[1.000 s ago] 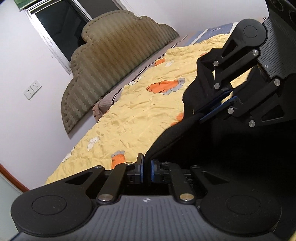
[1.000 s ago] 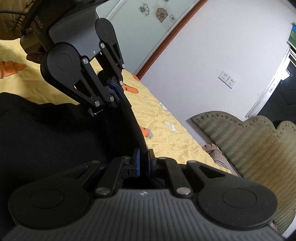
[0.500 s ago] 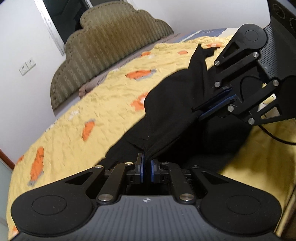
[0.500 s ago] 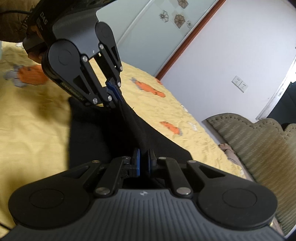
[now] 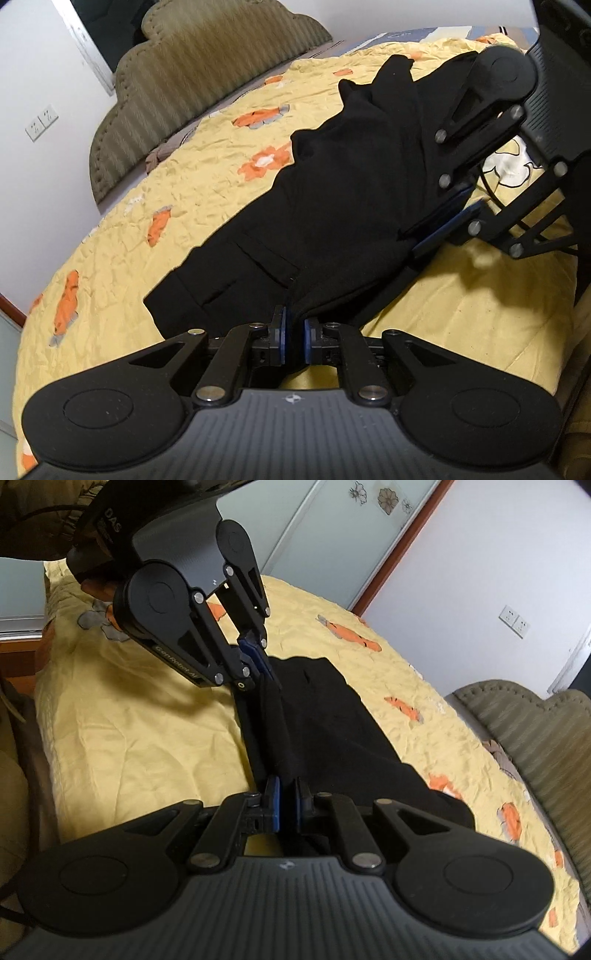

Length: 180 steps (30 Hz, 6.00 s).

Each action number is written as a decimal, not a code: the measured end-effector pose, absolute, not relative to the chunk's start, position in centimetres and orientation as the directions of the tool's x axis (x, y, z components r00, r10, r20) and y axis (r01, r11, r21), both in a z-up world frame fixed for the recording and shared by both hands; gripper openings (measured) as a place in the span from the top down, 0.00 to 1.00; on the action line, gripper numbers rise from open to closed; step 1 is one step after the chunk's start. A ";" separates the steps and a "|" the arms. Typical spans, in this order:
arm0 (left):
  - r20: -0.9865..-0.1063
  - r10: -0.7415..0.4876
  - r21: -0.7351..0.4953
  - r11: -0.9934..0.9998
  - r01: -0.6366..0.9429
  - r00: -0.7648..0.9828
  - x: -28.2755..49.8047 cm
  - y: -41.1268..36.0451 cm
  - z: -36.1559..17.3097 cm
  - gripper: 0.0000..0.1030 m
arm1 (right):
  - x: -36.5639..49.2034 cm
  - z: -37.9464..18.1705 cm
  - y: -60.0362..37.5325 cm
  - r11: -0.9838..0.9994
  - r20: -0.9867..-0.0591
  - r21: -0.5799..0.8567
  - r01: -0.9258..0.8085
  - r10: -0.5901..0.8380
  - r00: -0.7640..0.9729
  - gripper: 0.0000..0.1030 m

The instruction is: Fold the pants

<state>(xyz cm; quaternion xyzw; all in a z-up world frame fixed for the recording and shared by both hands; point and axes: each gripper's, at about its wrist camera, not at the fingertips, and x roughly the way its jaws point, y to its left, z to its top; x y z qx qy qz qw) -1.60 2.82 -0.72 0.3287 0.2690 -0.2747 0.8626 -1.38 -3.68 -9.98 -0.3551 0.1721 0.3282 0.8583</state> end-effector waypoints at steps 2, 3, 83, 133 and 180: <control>-0.660 -0.326 0.383 0.629 0.677 0.677 -1.7 2.9 0.1 0.86 | -1.5 -10.4 -3.7 0.541 -0.541 -0.484 -0.688 0.433 0.721 0.91; -0.658 -0.346 0.366 0.628 0.686 0.668 -1.9 3.1 0.5 0.86 | -1.4 -10.5 -3.7 0.548 -0.546 -0.475 -0.688 0.430 0.719 0.91; -0.650 -0.488 0.340 0.499 0.798 0.582 -3.1 -10.6 -0.6 0.93 | -0.5 -9.5 -40.6 0.692 -0.329 0.657 0.299 -0.093 0.940 0.93; -0.617 -0.486 0.310 0.574 0.758 0.620 1.1 -18.1 -3.5 0.91 | -3.1 -10.4 -62.8 0.500 -0.493 0.514 0.697 -0.493 0.717 0.92; -0.593 -0.493 0.360 0.546 0.757 0.637 0.5 -18.2 -4.1 0.91 | 10.7 -3.5 -53.9 0.845 -0.410 0.383 0.372 -0.206 0.889 0.69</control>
